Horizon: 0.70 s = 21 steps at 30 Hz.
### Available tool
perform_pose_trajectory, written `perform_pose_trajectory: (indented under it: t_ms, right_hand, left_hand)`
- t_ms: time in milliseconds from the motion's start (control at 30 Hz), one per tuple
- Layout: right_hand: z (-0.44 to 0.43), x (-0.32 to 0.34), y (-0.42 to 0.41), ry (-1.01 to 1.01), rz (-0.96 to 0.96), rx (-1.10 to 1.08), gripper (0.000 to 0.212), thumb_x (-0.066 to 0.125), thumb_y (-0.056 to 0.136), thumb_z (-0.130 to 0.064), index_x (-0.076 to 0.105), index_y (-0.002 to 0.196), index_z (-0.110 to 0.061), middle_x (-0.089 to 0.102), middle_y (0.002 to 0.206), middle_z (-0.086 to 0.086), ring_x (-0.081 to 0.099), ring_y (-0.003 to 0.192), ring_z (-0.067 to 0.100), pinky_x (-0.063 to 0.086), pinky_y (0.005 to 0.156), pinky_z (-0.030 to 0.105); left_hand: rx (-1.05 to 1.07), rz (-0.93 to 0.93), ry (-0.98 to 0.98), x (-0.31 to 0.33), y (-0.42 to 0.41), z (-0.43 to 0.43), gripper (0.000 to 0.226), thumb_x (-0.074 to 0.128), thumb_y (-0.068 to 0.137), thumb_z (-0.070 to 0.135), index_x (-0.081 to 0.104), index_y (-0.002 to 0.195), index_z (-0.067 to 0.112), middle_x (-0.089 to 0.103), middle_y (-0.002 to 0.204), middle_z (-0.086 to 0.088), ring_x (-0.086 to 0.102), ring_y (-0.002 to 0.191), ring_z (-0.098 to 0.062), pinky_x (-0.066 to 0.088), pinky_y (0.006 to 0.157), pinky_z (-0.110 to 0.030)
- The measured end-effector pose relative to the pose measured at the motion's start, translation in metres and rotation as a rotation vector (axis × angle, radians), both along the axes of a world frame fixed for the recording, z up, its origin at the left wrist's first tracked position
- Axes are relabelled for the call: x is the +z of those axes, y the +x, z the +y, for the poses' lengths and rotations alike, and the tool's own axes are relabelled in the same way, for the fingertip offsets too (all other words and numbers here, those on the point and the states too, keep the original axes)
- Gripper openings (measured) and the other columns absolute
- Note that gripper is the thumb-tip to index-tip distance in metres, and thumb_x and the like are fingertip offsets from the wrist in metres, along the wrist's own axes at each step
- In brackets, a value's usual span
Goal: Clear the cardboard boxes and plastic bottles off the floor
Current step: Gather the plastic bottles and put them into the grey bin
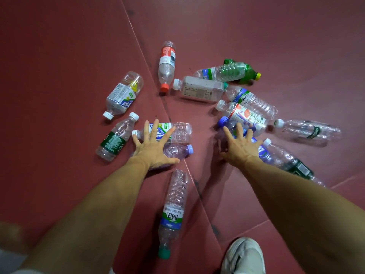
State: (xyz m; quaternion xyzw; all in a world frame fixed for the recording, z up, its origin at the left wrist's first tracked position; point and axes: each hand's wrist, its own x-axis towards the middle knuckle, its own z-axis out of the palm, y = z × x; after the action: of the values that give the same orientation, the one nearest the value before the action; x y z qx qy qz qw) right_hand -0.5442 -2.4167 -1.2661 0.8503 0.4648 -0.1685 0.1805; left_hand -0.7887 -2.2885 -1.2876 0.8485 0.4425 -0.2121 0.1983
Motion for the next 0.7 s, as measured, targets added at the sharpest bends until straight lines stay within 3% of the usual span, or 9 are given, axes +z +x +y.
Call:
perform_pose_trajectory:
  t_ms: [167,433,533,700]
  right_hand:
    - [0.007,0.005,0.006,0.098,0.017,0.039,0.081,0.063,0.087,-0.04,0.018,0.154,-0.037,0.017,0.157,0.004,0.022,0.139,0.041,0.038,0.099,0.053]
    - [-0.004,0.003,0.014,0.049,0.079,0.042,0.087,0.063,0.088,-0.017,0.012,0.157,-0.033,0.003,0.161,0.004,0.019,0.141,0.041,0.049,0.093,0.049]
    - [0.001,0.005,0.009,0.135,0.112,0.071,0.08,0.062,0.09,-0.017,0.019,0.157,-0.028,0.01,0.162,0.008,0.027,0.139,0.036,0.048,0.096,0.049]
    - [0.014,0.003,-0.006,0.165,0.227,0.085,0.082,0.067,0.093,-0.032,0.017,0.158,-0.029,-0.001,0.166,0.008,0.01,0.15,0.031,0.041,0.106,0.049]
  left_hand:
    - [0.001,-0.001,-0.022,0.001,0.0,0.0,0.114,0.056,0.067,0.089,-0.022,0.146,0.058,-0.044,0.154,-0.002,-0.044,0.14,-0.031,-0.008,0.111,-0.073]
    - [0.003,-0.009,-0.019,-0.001,0.0,0.001,0.115,0.056,0.067,0.089,-0.021,0.146,0.058,-0.044,0.155,-0.002,-0.044,0.14,-0.031,-0.008,0.111,-0.074]
    - [0.001,-0.013,-0.015,-0.002,0.0,0.002,0.115,0.056,0.067,0.089,-0.021,0.146,0.057,-0.044,0.155,-0.002,-0.043,0.14,-0.031,-0.008,0.111,-0.073]
    - [-0.005,-0.008,0.004,-0.003,-0.001,0.001,0.113,0.053,0.067,0.091,-0.022,0.145,0.058,-0.042,0.156,-0.002,-0.042,0.141,-0.031,-0.007,0.111,-0.073]
